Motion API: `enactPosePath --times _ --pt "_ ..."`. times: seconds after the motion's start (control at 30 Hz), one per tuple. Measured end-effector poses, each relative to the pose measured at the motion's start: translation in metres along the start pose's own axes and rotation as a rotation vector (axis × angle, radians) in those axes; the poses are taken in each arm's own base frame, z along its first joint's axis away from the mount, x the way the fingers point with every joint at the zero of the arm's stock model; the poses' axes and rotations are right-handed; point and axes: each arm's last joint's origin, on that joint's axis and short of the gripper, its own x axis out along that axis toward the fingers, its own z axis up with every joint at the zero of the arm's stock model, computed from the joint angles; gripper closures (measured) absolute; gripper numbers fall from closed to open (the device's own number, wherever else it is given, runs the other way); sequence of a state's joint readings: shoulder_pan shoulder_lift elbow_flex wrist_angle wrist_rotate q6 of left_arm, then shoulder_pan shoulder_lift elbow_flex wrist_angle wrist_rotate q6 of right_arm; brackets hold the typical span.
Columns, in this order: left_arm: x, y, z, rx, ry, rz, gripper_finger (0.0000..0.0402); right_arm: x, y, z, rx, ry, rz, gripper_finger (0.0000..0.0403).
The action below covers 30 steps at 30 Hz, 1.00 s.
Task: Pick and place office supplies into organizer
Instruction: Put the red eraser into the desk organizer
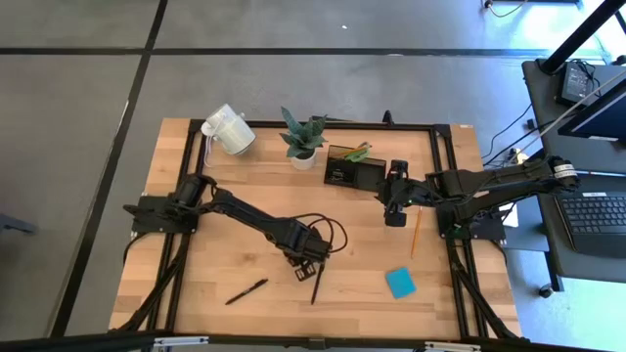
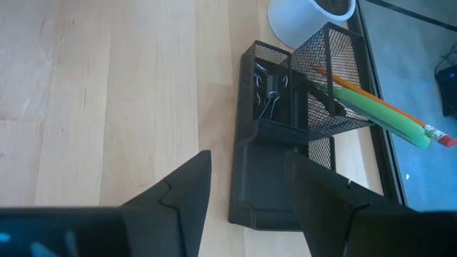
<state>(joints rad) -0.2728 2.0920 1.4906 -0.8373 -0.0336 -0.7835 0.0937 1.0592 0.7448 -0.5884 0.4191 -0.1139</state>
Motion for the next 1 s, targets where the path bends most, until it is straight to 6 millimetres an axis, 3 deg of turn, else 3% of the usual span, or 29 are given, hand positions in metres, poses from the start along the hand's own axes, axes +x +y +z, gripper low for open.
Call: enactPosePath --times 0.2,0.77,1.0 --pt "-0.010 0.003 0.004 0.036 -0.058 0.006 0.0346 0.000 0.000 0.000 -0.009 0.001 0.000 0.0220" --pt "-0.013 0.005 0.008 0.059 -0.072 0.003 0.0347 0.000 0.000 -0.001 -0.029 0.007 0.001 0.0220" --pt "-0.027 0.029 0.039 0.111 -0.223 0.026 0.0347 0.000 0.000 -0.001 -0.029 0.007 0.000 0.0220"
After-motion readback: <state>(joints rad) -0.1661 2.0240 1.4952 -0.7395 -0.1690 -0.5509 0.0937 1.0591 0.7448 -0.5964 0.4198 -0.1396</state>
